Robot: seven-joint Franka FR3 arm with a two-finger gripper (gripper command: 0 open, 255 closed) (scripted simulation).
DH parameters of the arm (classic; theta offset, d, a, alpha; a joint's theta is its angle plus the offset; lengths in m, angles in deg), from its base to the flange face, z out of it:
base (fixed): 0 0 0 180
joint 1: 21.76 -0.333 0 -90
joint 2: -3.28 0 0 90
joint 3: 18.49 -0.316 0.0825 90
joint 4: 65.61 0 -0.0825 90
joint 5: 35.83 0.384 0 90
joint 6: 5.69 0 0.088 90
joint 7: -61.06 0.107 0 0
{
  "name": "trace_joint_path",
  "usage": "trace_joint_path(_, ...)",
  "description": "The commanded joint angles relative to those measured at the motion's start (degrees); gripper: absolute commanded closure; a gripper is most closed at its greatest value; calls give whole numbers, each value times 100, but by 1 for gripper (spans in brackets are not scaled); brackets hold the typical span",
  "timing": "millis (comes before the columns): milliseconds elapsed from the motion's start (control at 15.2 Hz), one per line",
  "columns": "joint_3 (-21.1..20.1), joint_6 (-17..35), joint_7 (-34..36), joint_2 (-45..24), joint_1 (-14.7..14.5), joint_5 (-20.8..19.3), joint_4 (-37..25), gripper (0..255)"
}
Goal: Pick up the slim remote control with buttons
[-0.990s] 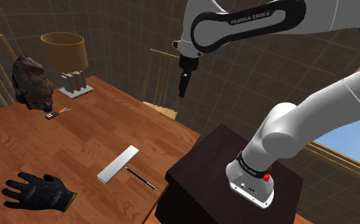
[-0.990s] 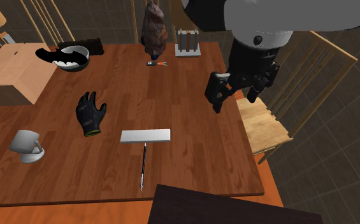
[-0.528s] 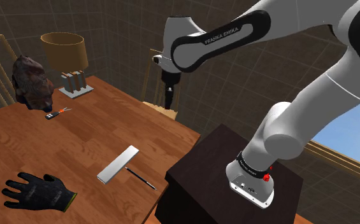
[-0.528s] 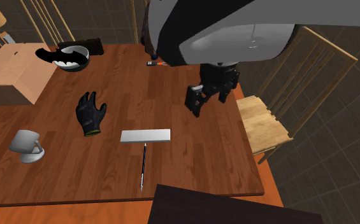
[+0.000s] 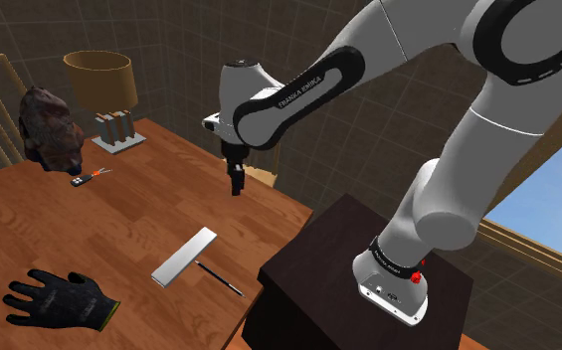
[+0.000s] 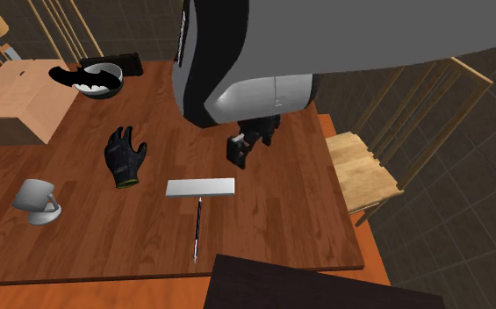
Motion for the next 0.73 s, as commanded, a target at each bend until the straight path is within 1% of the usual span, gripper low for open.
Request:
trace_joint_path(0,-85,263,-142,-391,-90,-100,-152,0)
trace_joint_path(330,-260,788,-396,-1297,-342,-448,-562,0)
trace_joint_path(660,-351,1215,-586,-2173,-665,-892,-1027,0)
